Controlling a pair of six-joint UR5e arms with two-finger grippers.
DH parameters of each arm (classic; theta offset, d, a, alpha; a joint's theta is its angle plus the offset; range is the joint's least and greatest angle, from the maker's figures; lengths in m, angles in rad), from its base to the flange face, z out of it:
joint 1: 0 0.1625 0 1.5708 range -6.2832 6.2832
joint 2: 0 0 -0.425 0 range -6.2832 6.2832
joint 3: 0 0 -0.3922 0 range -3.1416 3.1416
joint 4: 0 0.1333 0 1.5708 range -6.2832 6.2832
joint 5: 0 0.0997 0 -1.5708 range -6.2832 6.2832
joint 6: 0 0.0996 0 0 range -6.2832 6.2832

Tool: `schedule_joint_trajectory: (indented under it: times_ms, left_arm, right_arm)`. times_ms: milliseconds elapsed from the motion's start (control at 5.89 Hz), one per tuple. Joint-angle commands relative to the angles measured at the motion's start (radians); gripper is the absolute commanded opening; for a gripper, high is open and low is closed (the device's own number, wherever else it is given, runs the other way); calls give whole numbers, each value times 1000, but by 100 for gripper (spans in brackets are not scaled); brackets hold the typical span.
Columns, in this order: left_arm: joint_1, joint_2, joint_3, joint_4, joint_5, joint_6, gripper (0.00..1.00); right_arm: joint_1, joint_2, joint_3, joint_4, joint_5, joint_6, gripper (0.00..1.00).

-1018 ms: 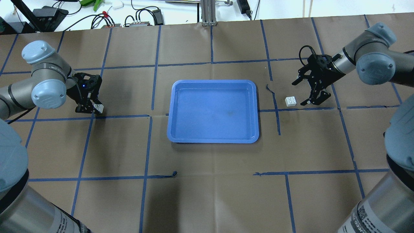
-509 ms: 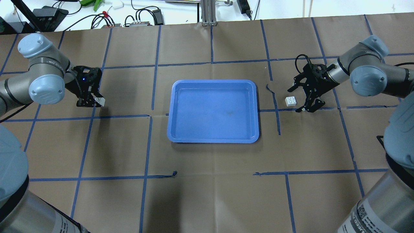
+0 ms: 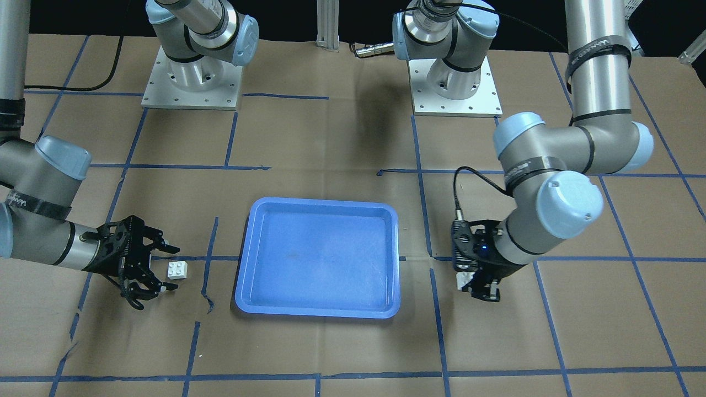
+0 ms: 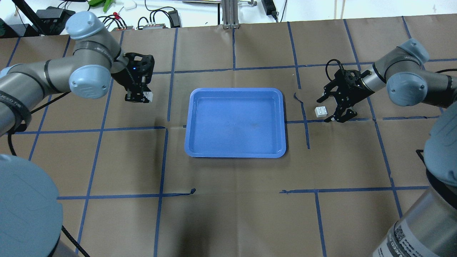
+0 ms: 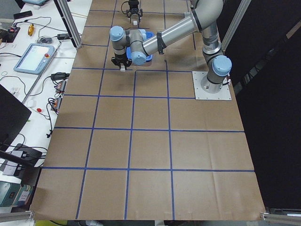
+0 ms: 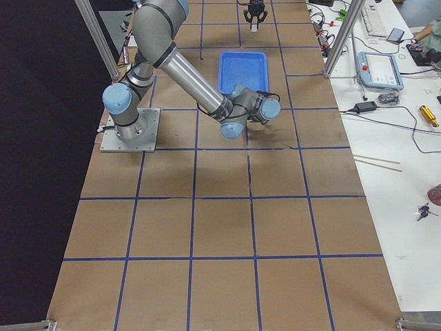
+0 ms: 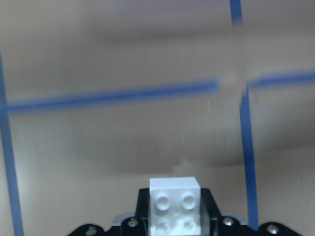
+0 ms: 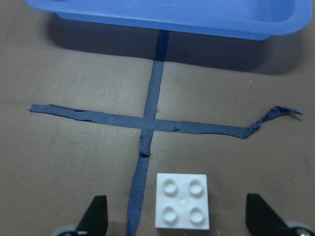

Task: Assemble white blocks and place on blue tray

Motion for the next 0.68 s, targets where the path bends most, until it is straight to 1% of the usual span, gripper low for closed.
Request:
schedule_joint_trajectory:
  times_ms: [0,170,339,509]
  left_arm:
    - [-167,-11,17,-4,-48,-212,2]
    - [-235,-30,15,-1,-62,-234,2]
    - [-299,-62,14,61,-61,-283,2]
    - [-342,-93,8,104,-53,-311,2]
  right_arm:
    - [0,0,0,-5,3,1,70]
    - [0,2,-2,-8,2,1,67]
    - [0,2,-3,-11,5,1,61]
    - [0,2,-2,-11,4,1,51]
